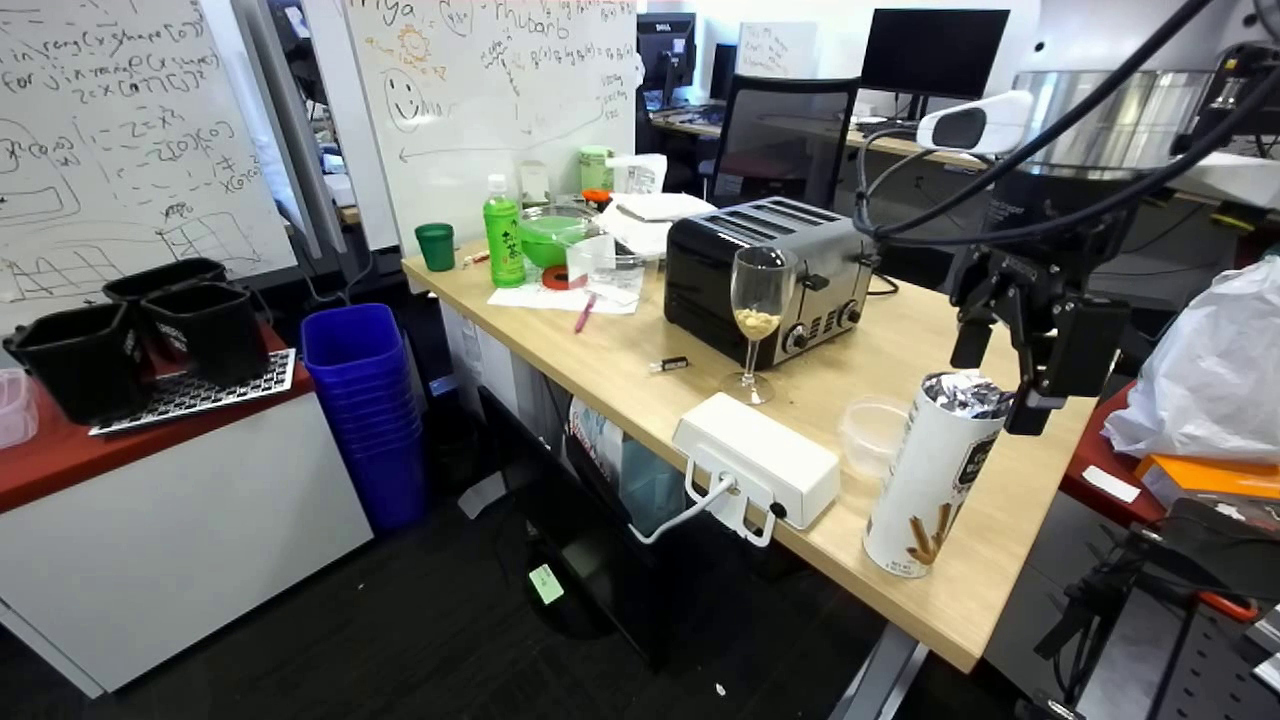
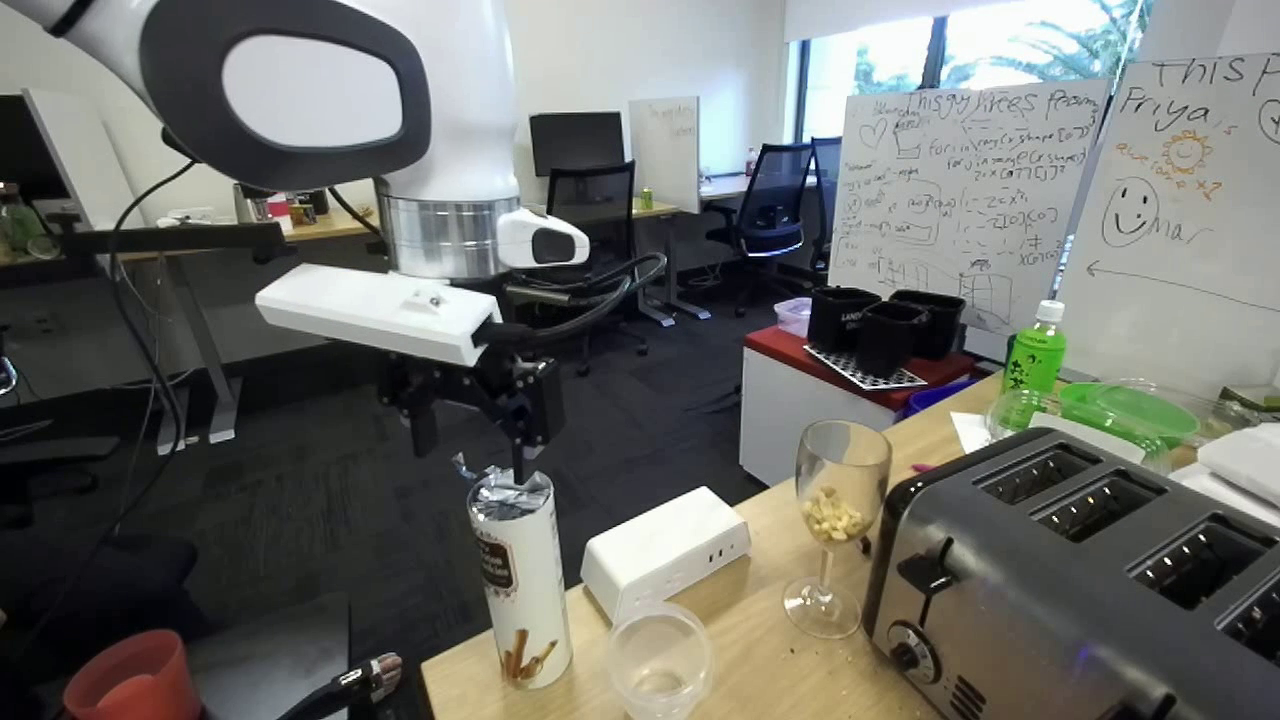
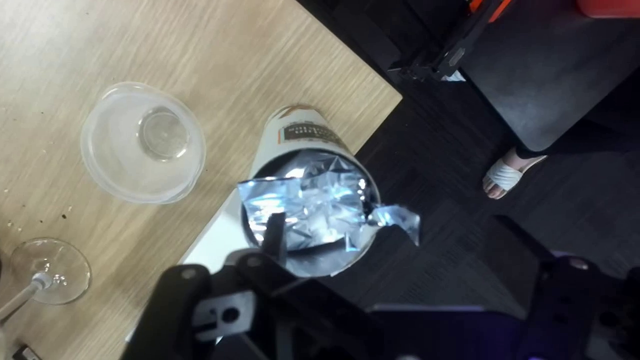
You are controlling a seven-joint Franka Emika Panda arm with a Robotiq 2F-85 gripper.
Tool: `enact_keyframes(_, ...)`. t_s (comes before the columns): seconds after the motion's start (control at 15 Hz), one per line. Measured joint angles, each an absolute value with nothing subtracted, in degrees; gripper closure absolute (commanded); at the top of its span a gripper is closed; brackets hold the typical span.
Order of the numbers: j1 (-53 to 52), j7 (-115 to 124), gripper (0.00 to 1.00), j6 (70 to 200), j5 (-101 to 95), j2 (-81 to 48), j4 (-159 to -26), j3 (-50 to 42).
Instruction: Move the white container to the right side of the toaster
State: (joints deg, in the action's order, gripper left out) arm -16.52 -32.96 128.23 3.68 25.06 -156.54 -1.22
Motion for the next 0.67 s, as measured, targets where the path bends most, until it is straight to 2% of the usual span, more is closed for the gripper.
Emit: enact_keyframes(0.67, -16.47, -33.18, 0.00, 134.60, 2.25, 22.62, -158.73, -0.91)
